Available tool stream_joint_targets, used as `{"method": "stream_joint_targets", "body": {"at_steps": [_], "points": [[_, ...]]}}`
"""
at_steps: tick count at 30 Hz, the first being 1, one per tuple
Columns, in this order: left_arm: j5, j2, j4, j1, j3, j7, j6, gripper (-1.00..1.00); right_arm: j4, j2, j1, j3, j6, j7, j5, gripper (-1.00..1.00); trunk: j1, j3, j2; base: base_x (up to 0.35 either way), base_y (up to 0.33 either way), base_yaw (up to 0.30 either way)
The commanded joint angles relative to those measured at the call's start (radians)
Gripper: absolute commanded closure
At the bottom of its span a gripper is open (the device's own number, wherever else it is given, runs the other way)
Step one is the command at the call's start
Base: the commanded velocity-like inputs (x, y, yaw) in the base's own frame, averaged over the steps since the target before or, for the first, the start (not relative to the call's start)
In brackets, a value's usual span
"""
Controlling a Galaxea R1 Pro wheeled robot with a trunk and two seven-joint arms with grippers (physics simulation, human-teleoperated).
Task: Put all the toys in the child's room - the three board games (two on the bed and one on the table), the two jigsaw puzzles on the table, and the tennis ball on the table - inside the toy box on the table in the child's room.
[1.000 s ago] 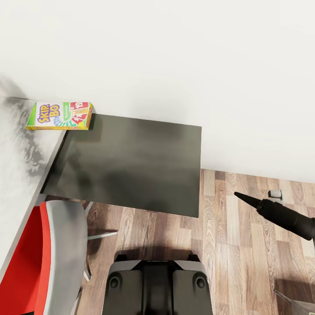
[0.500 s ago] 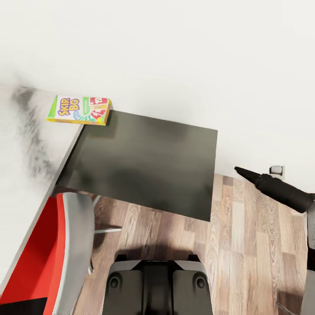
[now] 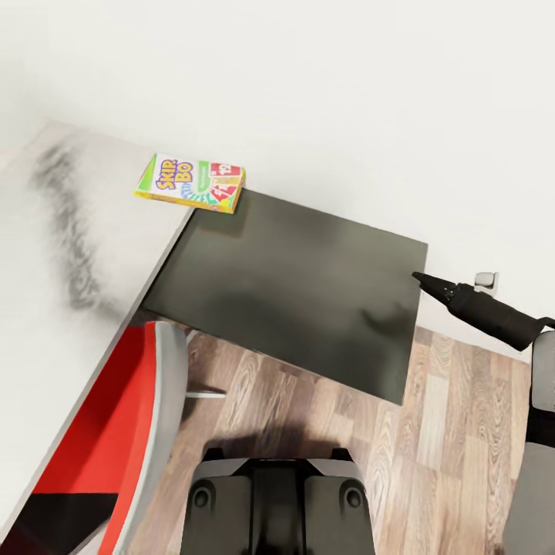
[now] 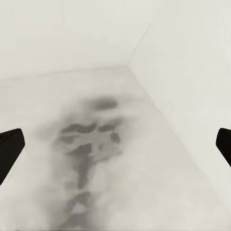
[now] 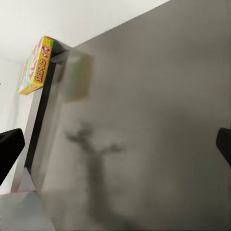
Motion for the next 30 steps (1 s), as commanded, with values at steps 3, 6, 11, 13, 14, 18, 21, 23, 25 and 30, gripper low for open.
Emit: {"method": "stream_joint_targets", "body": {"at_steps": [3,6,11,13,14,18,21,23,25,30], "points": [[0.010,-0.006,-0.001,-0.001,0.000,0.013,0.006,-1.00,0.012,0.001,-0.010,-0.001,0.004,0.003,0.004,-1.00,0.000,-0.001,-0.002,0.000,0.000,0.287],[0.011,-0.018,-0.001,0.000,0.000,0.019,0.017,-1.00,0.039,0.002,-0.029,-0.002,0.004,0.000,0.004,-1.00,0.000,-0.001,-0.002,0.000,0.000,0.288],[0.011,-0.053,-0.001,0.000,-0.001,0.027,0.064,-1.00,0.085,0.006,-0.051,-0.003,0.004,-0.004,0.003,-1.00,0.000,-0.001,-0.002,0.000,0.000,0.274],[0.011,-0.064,-0.001,-0.001,-0.001,0.029,0.079,-1.00,0.093,0.007,-0.054,-0.003,0.004,-0.005,0.003,-1.00,0.000,-0.001,-0.002,0.000,0.000,0.212],[0.011,-0.064,-0.001,-0.001,-0.001,0.029,0.079,-1.00,0.093,0.007,-0.054,-0.003,0.004,-0.005,0.003,-1.00,0.000,-0.001,-0.002,0.000,0.000,0.188],[0.011,-0.093,-0.001,-0.005,-0.001,0.032,0.116,-1.00,0.117,0.015,-0.062,-0.003,0.004,-0.006,0.003,-1.00,0.000,-0.001,-0.002,0.000,0.000,0.130],[0.011,-0.102,-0.001,-0.005,-0.001,0.034,0.124,-1.00,0.125,0.017,-0.066,-0.002,0.004,-0.006,0.003,-1.00,0.000,-0.001,-0.002,0.000,0.000,0.084],[0.010,-0.120,-0.001,-0.006,-0.002,0.036,0.136,-1.00,0.141,0.020,-0.078,-0.003,0.004,-0.006,0.003,-1.00,0.000,-0.001,-0.002,0.000,0.000,0.056],[0.009,-0.127,-0.001,-0.007,-0.002,0.037,0.140,-1.00,0.149,0.021,-0.087,-0.003,0.004,-0.006,0.004,-1.00,0.000,-0.001,-0.002,0.000,0.000,0.044],[0.008,-0.147,0.001,-0.017,-0.002,0.039,0.149,-1.00,0.187,0.023,-0.115,-0.004,0.004,-0.007,0.004,-1.00,0.000,-0.001,-0.002,0.000,0.000,0.027]]}}
